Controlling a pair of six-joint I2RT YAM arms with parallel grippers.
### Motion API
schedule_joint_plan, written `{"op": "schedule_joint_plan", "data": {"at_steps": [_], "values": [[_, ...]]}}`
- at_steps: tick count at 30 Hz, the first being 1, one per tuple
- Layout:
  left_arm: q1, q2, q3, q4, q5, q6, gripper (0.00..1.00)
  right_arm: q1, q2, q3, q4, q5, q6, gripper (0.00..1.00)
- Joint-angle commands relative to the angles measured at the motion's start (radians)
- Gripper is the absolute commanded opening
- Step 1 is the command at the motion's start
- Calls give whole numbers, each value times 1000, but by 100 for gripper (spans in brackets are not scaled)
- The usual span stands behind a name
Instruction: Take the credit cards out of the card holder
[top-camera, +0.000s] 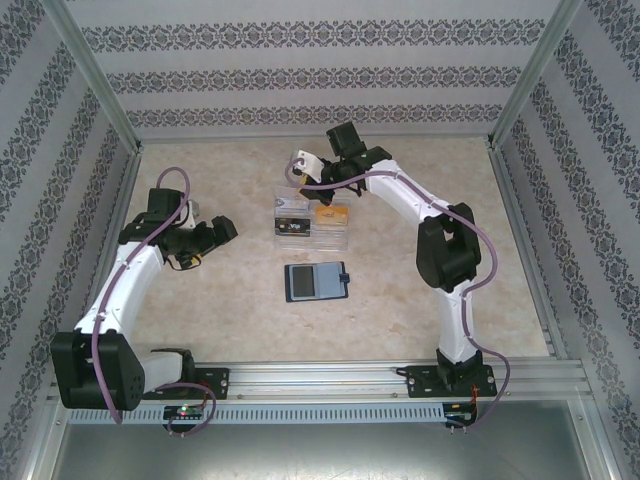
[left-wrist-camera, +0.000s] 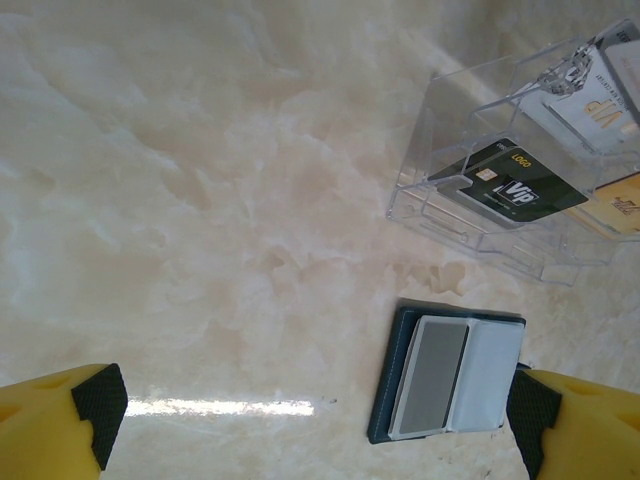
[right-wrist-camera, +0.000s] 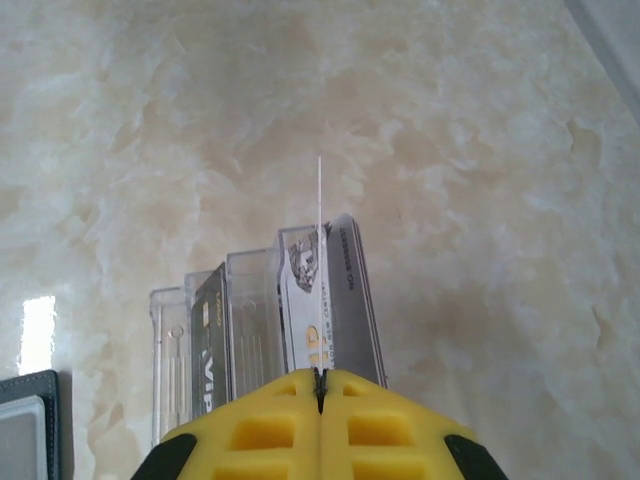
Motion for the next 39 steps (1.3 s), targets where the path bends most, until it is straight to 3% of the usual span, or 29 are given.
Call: {"op": "schedule_joint_plan", "data": {"at_steps": [1,7,9,12,19,23,28,34,39], "values": [[15,16,-15,34,14,-12,99,-10,31,35,-46,-42,-27,0],[17,31,-17,40,29,-16,99,-9,54,63,-60,-49,-14,0],[18,34,-17,41,32,-18,100,-5,62,78,-69,-51,-11,7],[19,38,-17,40,40,-21,99,-1,59,84,-66,-37,7,24],[20,32,-16,40,59,-28,99,1,-32,53,-22,-16,126,39],[20,20,-25,40,71,-32,99,3,-128,-15,16,41,279,43],[17,14,-46,38,103,-37,100,50,-269,-180,58,201,511,47],[-2,18,-87,32,167,-40,100,208,-493,-430,40,388,662,51],[-34,0,-150,64,181,-63,100,304,-646,-623,68,479,955,54]]}}
